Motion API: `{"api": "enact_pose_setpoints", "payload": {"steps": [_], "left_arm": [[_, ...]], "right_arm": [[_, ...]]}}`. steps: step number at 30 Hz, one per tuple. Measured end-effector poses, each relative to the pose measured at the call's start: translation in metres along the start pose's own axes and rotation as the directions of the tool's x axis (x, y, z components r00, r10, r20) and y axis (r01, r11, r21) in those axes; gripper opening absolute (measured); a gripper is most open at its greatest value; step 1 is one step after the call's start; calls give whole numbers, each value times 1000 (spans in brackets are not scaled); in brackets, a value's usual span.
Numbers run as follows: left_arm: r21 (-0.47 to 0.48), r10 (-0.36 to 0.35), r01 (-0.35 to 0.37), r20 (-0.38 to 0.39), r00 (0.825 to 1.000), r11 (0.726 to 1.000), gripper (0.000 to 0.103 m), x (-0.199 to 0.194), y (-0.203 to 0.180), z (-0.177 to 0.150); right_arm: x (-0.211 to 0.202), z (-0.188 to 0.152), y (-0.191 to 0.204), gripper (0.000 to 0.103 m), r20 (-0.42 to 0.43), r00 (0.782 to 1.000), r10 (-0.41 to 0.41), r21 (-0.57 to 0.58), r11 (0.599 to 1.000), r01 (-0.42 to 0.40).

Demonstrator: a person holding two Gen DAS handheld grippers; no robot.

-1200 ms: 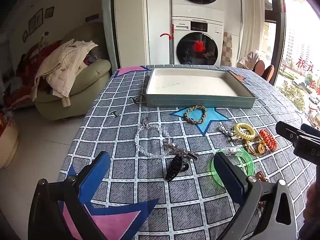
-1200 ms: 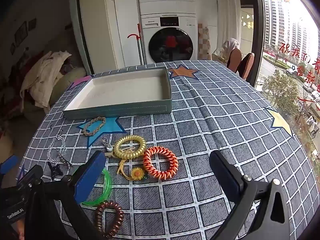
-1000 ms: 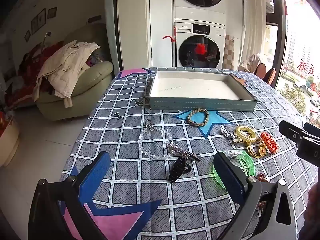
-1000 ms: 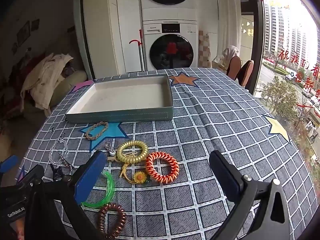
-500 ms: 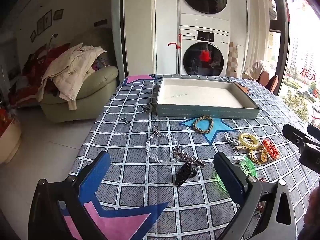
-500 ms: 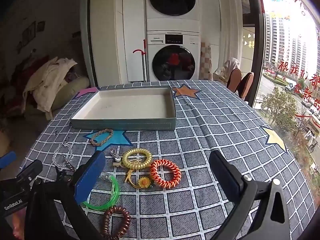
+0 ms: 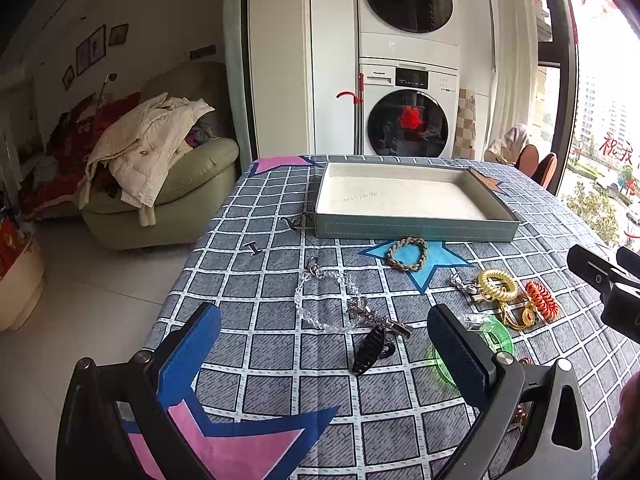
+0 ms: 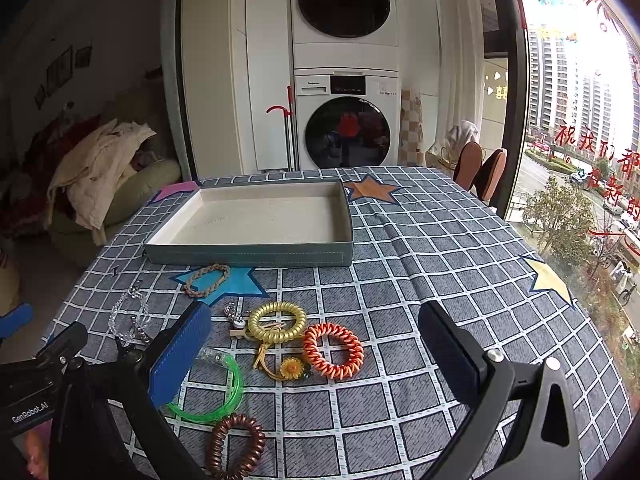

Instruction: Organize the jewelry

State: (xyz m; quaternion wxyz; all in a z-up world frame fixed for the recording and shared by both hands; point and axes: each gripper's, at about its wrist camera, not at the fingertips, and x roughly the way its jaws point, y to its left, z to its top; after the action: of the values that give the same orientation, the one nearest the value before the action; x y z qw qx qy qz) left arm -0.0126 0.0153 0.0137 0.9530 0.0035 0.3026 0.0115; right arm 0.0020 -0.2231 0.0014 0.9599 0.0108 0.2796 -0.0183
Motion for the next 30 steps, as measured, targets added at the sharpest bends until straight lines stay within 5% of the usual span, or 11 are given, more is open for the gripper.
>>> {"api": "enact_pose_setpoints", "payload": {"steps": [30], "left_arm": [[1, 0, 0, 8, 1000, 1000, 103, -1, -1, 0]], "right_arm": [[-1, -1, 0, 103, 23, 1000, 12, 7, 1000, -12]]}}
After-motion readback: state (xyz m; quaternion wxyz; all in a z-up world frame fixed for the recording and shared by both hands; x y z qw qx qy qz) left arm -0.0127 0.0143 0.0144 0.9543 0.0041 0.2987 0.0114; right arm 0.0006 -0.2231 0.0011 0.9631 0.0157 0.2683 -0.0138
